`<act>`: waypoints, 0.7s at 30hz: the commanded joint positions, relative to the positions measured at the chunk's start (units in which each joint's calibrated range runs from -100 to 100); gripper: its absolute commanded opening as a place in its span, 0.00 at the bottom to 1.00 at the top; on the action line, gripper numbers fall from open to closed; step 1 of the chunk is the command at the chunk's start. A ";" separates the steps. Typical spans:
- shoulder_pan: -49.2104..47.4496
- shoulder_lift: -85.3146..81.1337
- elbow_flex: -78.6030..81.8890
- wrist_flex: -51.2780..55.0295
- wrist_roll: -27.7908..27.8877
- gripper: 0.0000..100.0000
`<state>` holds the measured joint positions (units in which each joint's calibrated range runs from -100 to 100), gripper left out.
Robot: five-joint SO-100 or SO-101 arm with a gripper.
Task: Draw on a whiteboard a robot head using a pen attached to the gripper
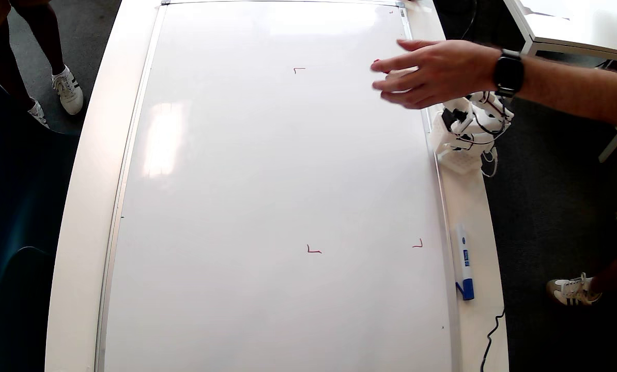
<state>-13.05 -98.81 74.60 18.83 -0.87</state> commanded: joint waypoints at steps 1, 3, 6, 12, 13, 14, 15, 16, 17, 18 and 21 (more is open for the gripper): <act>0.71 0.74 -2.93 4.36 -0.84 0.01; 0.93 0.74 -3.02 5.67 -0.84 0.01; 0.93 0.83 -3.74 9.31 -0.95 0.01; 0.93 1.67 -5.83 15.92 -4.11 0.01; 0.93 2.50 -6.28 16.53 -4.11 0.01; 0.93 5.02 -7.56 16.87 -4.22 0.01; 0.93 6.53 -8.28 16.87 -4.65 0.01; 1.00 8.04 -9.01 16.87 -5.08 0.01; 1.00 9.72 -9.82 16.96 -5.51 0.01; 1.00 11.39 -10.64 17.05 -5.78 0.01; 0.63 18.19 -14.46 17.22 -6.58 0.01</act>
<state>-12.52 -86.95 65.46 35.81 -6.53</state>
